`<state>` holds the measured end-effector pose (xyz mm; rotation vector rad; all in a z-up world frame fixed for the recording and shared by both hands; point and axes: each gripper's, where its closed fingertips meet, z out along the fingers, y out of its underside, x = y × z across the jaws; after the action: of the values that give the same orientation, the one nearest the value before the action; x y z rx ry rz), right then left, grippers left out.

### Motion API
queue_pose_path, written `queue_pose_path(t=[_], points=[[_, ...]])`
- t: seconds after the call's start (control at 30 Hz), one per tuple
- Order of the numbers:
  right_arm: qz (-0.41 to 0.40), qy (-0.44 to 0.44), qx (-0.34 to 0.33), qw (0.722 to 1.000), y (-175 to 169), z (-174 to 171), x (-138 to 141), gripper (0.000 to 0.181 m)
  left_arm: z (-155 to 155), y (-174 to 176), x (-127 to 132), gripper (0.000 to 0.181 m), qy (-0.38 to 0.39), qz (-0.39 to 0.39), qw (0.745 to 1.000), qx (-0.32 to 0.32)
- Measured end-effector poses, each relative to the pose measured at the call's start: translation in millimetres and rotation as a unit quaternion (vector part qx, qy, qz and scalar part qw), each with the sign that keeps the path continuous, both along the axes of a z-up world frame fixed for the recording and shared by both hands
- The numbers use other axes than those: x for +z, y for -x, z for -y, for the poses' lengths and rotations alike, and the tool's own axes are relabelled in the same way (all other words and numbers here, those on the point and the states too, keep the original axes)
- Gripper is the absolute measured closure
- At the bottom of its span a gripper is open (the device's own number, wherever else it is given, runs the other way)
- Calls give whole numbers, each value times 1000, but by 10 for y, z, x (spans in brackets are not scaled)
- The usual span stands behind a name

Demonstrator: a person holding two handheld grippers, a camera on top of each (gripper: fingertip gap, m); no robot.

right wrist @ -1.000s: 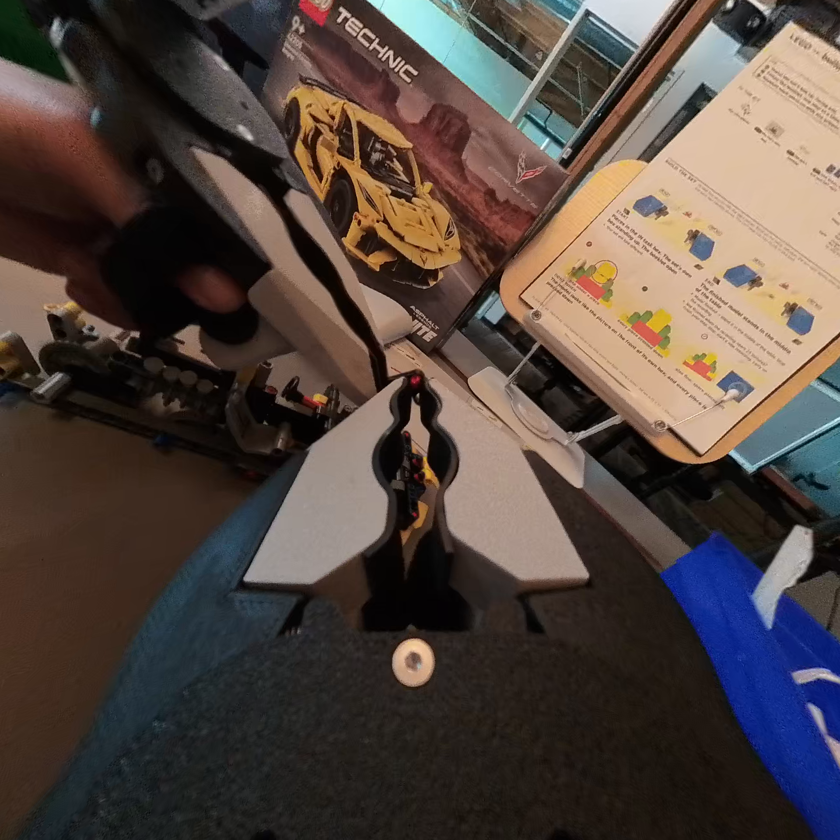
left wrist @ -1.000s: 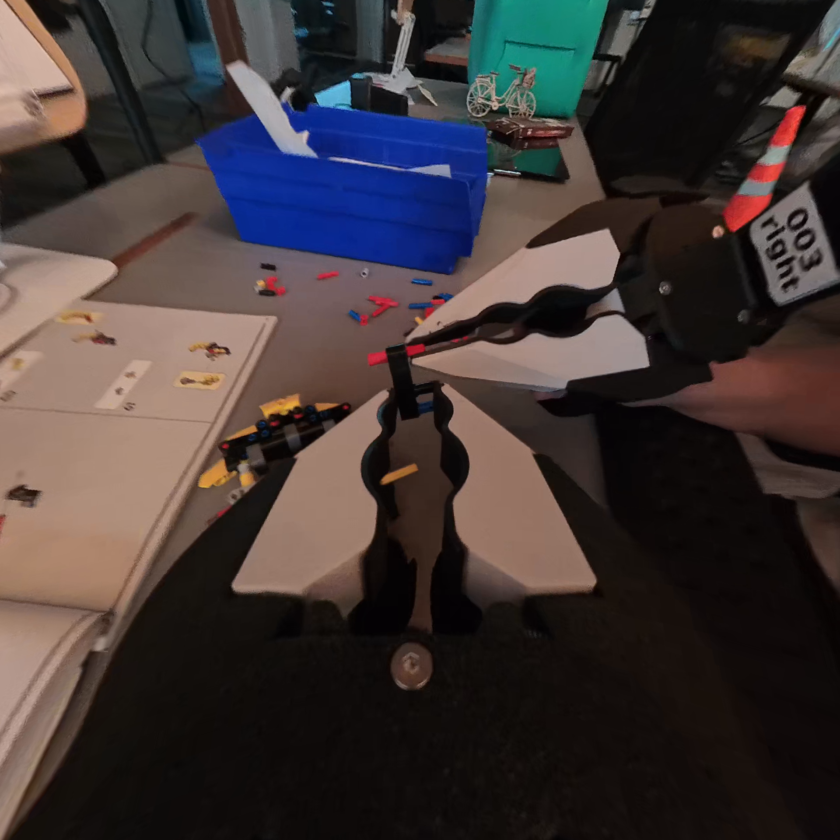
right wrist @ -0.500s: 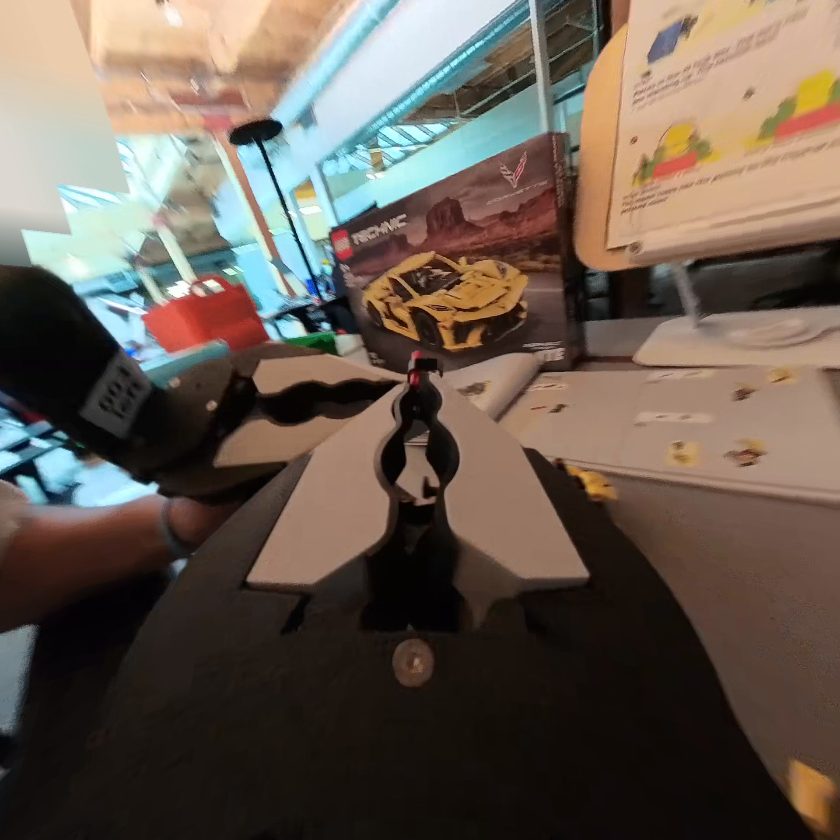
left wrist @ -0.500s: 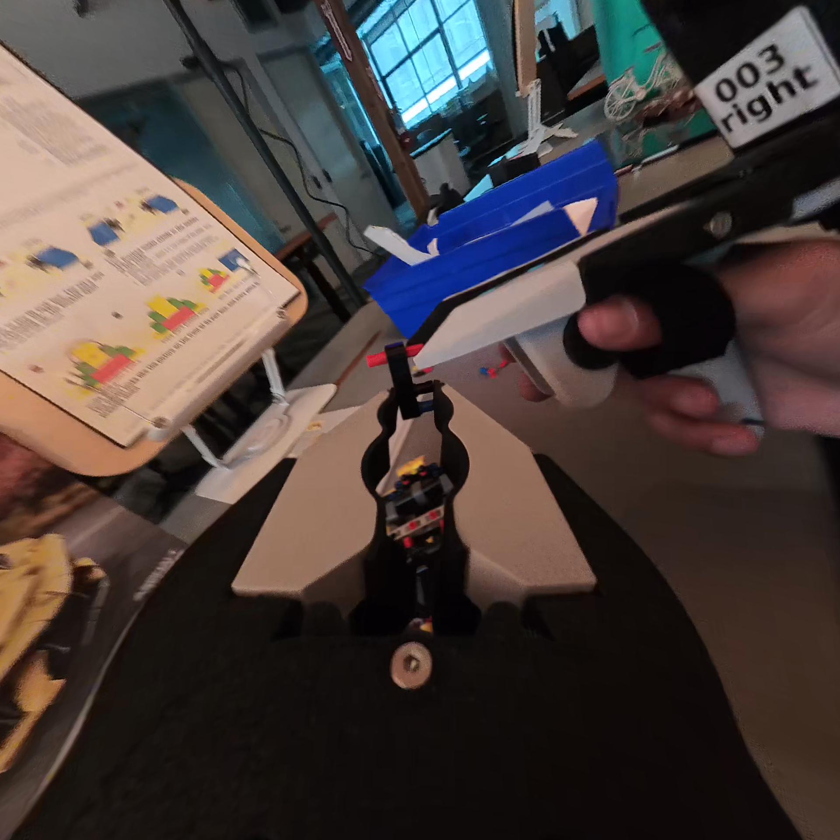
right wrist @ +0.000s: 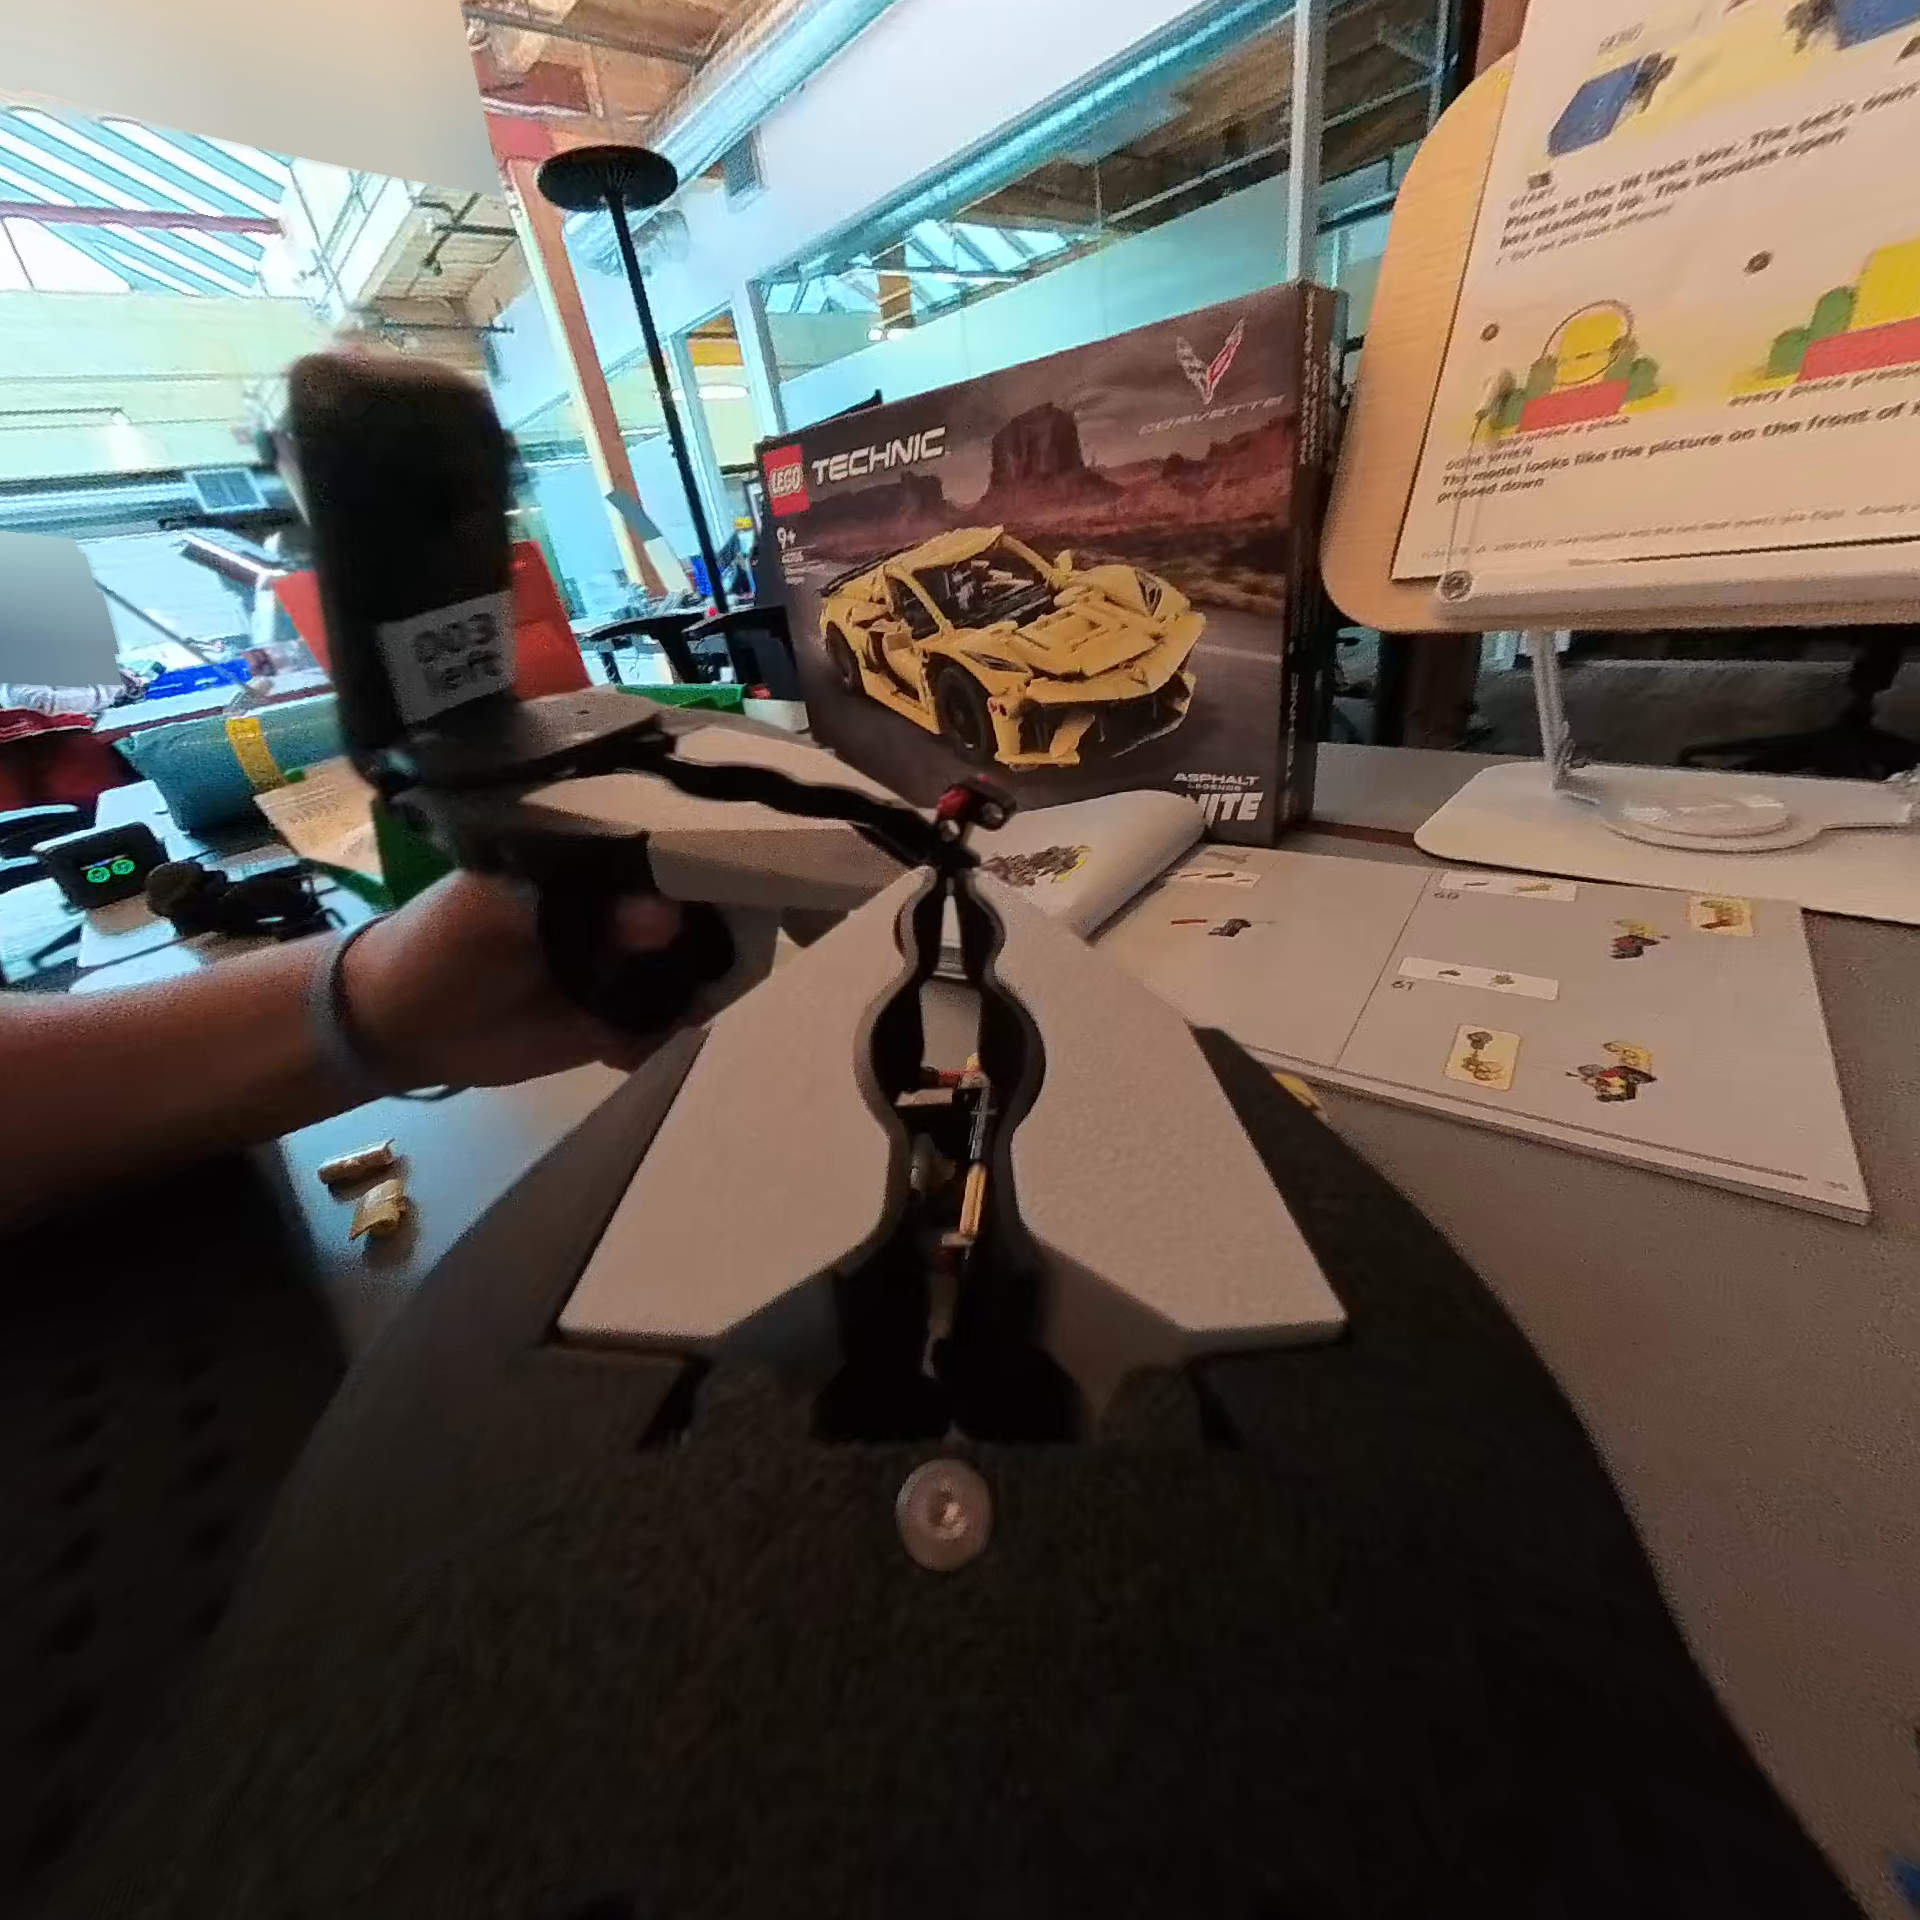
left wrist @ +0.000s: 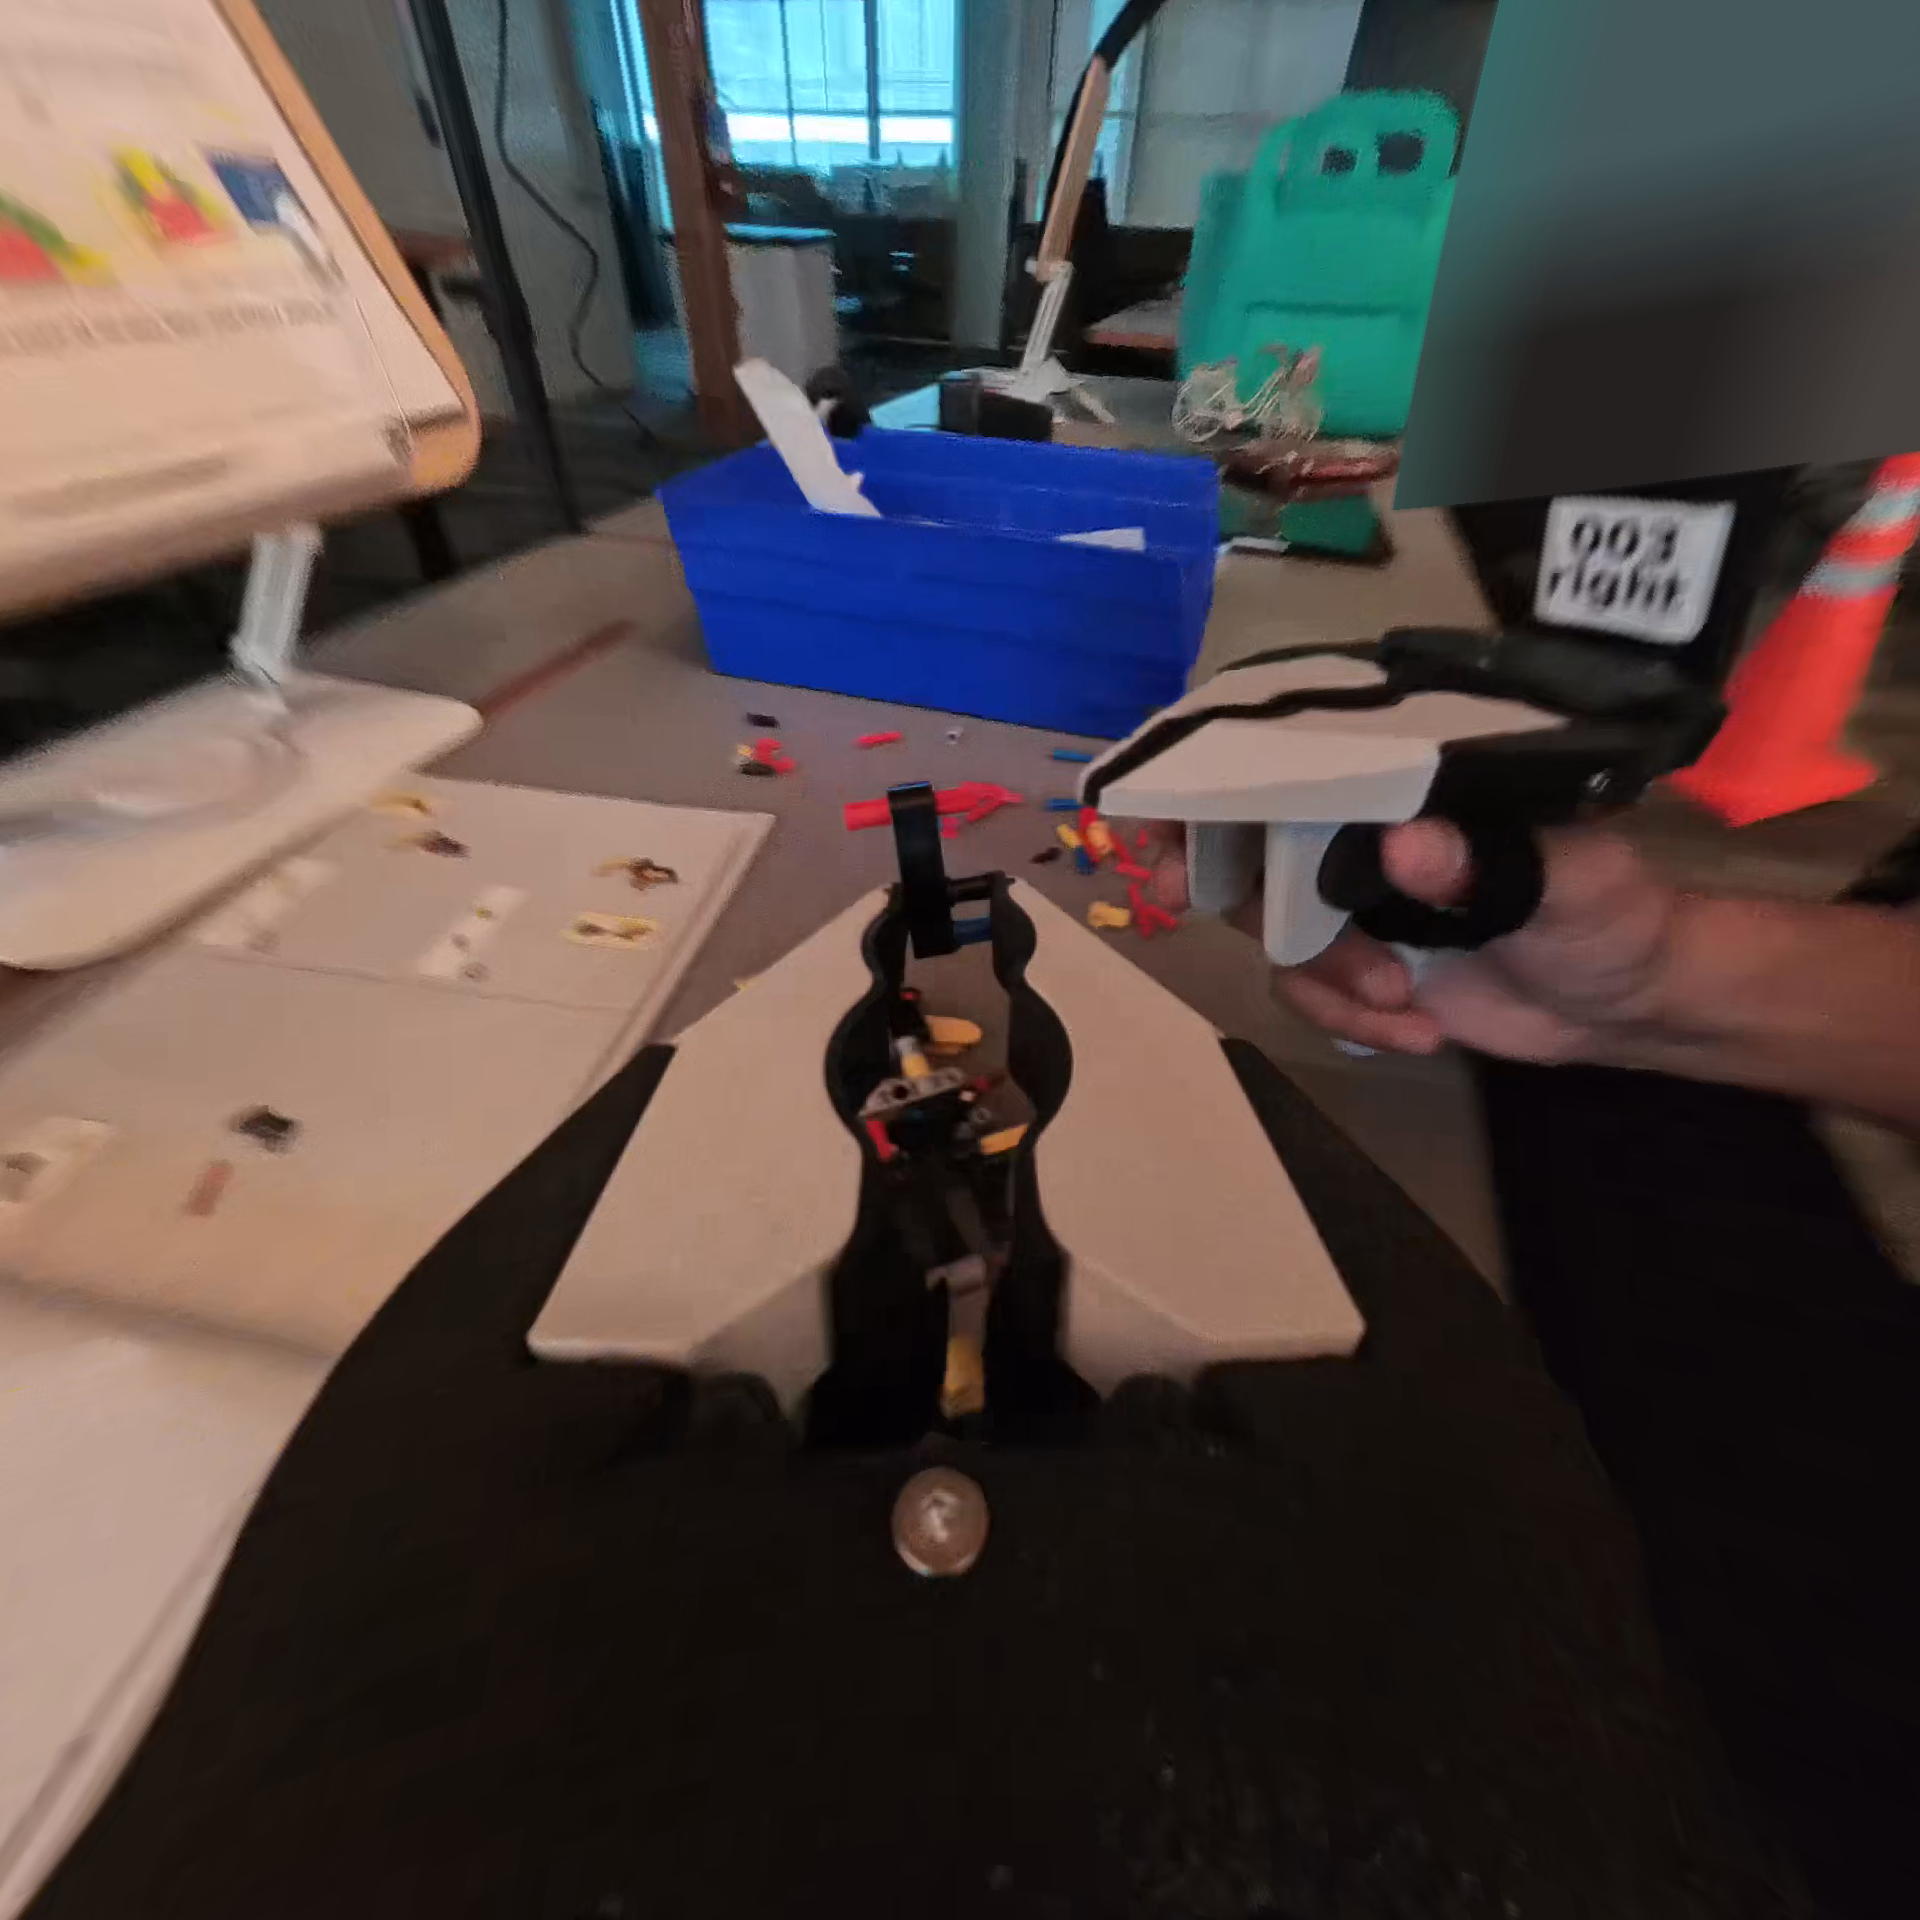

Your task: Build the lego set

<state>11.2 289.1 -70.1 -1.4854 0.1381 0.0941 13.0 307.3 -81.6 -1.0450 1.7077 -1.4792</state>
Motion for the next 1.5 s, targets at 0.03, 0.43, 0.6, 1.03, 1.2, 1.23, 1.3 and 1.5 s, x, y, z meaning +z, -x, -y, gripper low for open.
queue_pose_path(t=[0.03, 0.43, 0.6, 1.03, 1.2, 1.23, 1.3, 1.5], points=[[0, 2, 3, 1000, -4, 1, -1, 181, -19, -1, 8, 164, 42, -13, 999, -9], [-41, 7, -37, 998, -279, 57, -66, 181, -57, 20, 39, 164, 230, -73, 967, -79], [-70, 18, -52, 996, -385, 76, -135, 181, -142, 9, 61, 165, 242, -69, 965, -71], [-105, 20, -70, 992, -508, 123, -188, 181, -309, -18, 87, 164, 257, -67, 963, -51], [-109, 24, -70, 991, -513, 124, -204, 181, -281, -10, 85, 165, 221, -60, 972, -43], [-109, 23, -72, 991, -519, 128, -202, 181, -283, -11, 79, 164, 218, -60, 973, -41], [-111, 22, -74, 991, -531, 135, -203, 181, -293, -27, 23, 164, 193, -63, 979, -32], [-117, 22, -76, 990, -553, 146, -212, 181, -268, -30, -5, 164, 162, -58, 985, -25]])
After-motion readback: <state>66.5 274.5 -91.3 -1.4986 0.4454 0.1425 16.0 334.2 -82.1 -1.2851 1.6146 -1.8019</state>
